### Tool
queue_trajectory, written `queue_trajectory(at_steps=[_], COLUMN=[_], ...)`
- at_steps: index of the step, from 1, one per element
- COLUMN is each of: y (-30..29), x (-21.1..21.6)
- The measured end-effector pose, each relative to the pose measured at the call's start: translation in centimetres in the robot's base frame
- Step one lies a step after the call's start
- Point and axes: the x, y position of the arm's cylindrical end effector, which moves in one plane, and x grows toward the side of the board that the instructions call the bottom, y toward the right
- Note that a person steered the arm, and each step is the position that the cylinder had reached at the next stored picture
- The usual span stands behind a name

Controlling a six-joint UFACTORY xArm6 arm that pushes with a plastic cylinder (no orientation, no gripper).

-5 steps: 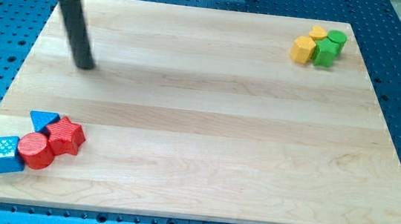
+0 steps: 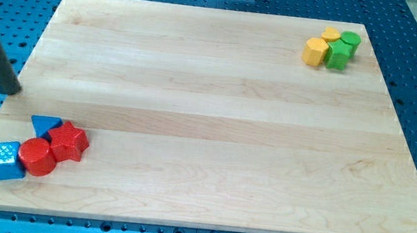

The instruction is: Push the blue cube into the blue triangle

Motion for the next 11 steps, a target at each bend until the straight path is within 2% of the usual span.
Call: queue_trajectory(at_steps=[4, 6, 7, 9, 10, 11], y=[-0.1, 0.0, 0.0, 0.4, 2.9, 9.0], x=[2.2, 10.1, 11.3, 16.9, 16.9, 16.7])
